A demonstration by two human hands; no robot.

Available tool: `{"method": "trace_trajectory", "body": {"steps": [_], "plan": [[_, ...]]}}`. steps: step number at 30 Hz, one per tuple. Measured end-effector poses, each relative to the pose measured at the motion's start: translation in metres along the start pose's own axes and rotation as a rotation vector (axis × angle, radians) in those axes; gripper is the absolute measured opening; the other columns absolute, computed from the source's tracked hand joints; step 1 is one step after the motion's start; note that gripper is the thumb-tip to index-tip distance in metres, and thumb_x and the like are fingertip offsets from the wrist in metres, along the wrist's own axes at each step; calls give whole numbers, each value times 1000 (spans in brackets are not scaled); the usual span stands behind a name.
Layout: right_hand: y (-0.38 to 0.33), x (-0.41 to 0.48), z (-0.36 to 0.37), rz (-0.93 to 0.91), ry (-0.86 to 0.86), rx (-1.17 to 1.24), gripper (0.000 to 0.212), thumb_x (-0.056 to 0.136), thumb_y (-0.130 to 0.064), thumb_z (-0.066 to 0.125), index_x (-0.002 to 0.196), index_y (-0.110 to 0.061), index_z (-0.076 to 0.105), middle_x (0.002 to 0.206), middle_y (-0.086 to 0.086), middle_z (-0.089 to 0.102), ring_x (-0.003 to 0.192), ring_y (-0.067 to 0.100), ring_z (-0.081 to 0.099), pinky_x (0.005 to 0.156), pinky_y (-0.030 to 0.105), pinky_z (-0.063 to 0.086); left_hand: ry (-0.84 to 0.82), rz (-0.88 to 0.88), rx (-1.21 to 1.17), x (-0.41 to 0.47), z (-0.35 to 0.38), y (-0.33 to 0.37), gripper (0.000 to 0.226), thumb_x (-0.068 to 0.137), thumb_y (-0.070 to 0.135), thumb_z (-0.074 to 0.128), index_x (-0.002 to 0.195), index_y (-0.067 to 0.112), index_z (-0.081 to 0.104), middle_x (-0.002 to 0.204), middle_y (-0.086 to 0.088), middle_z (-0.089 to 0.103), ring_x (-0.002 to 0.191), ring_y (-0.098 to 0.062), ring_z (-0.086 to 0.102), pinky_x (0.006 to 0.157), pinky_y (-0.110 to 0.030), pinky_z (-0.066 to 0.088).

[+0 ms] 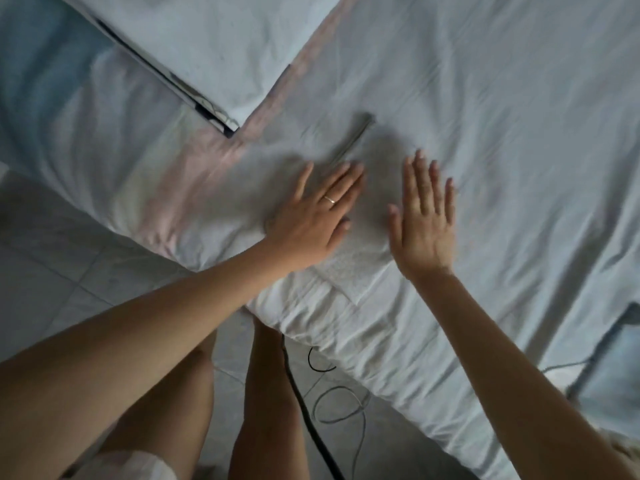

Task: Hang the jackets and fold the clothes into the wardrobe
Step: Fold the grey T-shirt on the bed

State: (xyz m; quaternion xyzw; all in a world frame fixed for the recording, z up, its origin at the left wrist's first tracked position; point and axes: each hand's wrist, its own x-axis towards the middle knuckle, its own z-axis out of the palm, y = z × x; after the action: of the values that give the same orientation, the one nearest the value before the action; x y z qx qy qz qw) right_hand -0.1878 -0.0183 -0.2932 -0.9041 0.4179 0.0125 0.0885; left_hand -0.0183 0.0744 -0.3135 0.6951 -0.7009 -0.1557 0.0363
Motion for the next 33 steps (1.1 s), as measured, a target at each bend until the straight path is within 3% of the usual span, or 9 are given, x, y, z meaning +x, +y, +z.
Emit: {"method": "trace_trajectory", "body": {"steps": [3, 10, 13, 17, 20, 23, 26, 29, 33], "plan": [[-9, 10, 18, -85, -97, -26, 63, 100, -50, 22, 149, -12, 28, 155, 6, 28, 144, 20, 25, 118, 42, 12, -13, 89, 80, 48, -3, -13, 62, 96, 41, 31, 150, 13, 23, 158, -4, 20, 146, -15, 18, 113, -58, 7], [7, 29, 21, 703, -129, 94, 60, 100, -44, 25, 153, -25, 6, 161, -3, -1, 148, 24, -3, 113, 58, -10, -94, 5, 88, 93, -12, -29, 64, 97, 45, 21, 153, 16, 8, 161, 0, 7, 147, -12, 5, 112, -59, -1], [-39, 17, 11, 609, 26, 106, 62, 98, -35, 29, 152, -10, 13, 160, 9, 8, 148, 27, 5, 115, 44, -14, -39, -29, 16, 80, -19, -14, 62, 96, 36, 26, 152, 14, 11, 161, -1, 7, 147, -12, 8, 112, -58, 4], [-92, -43, 27, 361, -10, 225, 54, 99, -33, 26, 149, -12, 27, 156, 4, 22, 145, 17, 18, 119, 37, 8, -16, 108, -36, 13, -7, -9, 61, 91, 26, 36, 149, 11, 25, 158, -4, 21, 145, -15, 19, 115, -49, 10], [-89, -100, 44, 502, -136, 231, 56, 101, -42, 17, 151, -16, 19, 157, 1, 18, 145, 18, 20, 119, 37, 15, -101, 106, 16, -33, 4, -31, 60, 97, 34, 29, 150, 9, 20, 158, -8, 19, 146, -18, 18, 117, -45, 15], [-84, -128, 42, 649, -209, 256, 61, 100, -48, 13, 151, -16, 7, 157, -1, 9, 146, 19, 16, 120, 33, 3, -137, 47, -64, -37, 2, -44, 62, 99, 37, 27, 149, 1, 19, 156, -17, 22, 143, -26, 23, 117, -38, 13], [-85, -132, 25, 732, -177, 520, 62, 98, -45, 26, 153, -22, 9, 160, -7, 10, 147, 8, 7, 121, 32, 3, -142, -117, -419, -35, -14, -35, 68, 94, 25, 50, 149, 2, 18, 150, -19, 34, 130, -30, 41, 107, -29, 26], [-82, -112, -1, 975, 54, 931, 52, 95, -23, 55, 144, -22, 37, 139, -7, 46, 125, 7, 44, 104, 33, 41, -132, -383, -654, -33, -29, -27, 74, 85, 13, 68, 147, 13, 28, 139, -9, 48, 121, -18, 48, 98, -24, 37], [-74, -80, -15, 1211, -12, 1325, 63, 90, -12, 63, 145, -22, 34, 125, -1, 53, 103, 13, 59, 74, 22, 53, -263, -683, -818, -20, -34, -31, 50, 77, 17, 77, 119, 5, 52, 110, -11, 63, 100, -25, 62, 80, -29, 47]]}}
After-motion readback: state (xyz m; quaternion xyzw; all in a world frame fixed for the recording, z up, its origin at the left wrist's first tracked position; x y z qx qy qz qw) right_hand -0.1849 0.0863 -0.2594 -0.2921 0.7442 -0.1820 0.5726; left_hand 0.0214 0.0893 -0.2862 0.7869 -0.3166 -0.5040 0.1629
